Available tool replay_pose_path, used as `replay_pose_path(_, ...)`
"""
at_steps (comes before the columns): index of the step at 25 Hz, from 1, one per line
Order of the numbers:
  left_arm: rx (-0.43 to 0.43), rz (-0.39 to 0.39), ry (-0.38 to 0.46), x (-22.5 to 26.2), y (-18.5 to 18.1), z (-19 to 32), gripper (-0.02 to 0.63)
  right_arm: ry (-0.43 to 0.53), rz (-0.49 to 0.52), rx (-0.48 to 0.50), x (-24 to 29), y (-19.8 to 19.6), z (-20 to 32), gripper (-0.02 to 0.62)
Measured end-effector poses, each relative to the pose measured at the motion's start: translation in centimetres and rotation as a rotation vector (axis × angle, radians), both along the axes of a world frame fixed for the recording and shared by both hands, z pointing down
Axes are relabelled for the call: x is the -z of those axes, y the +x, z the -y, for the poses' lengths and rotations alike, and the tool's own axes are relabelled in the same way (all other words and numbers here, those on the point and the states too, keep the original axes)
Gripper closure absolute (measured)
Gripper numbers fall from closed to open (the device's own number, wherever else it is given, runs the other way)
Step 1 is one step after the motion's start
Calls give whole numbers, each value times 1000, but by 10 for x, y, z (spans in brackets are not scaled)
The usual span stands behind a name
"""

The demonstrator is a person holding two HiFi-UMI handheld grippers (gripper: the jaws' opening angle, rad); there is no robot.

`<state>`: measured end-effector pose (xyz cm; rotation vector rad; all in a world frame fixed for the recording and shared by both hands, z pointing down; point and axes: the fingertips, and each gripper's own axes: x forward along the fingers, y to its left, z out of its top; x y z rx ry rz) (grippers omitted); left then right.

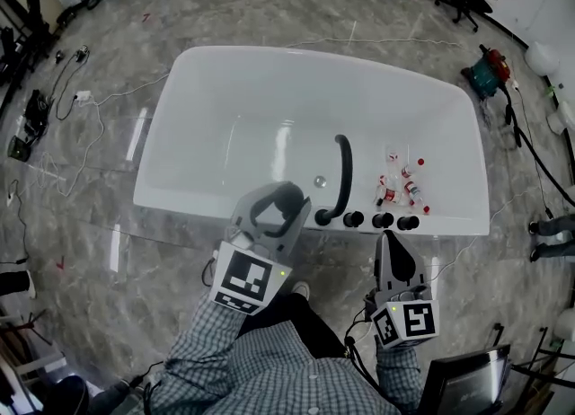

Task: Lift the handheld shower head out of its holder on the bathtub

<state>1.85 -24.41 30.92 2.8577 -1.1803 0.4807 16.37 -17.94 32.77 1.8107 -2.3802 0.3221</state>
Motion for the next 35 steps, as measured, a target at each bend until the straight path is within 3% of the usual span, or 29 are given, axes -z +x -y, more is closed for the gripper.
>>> replay_pose_path(12,-23,-10,108,87,-7,-19,479,96,-18,-26,57,1,0,580)
replay_pose_path(35,1,-124,286,198,-31,-34,479,271,-50,9,130,-20,6,580)
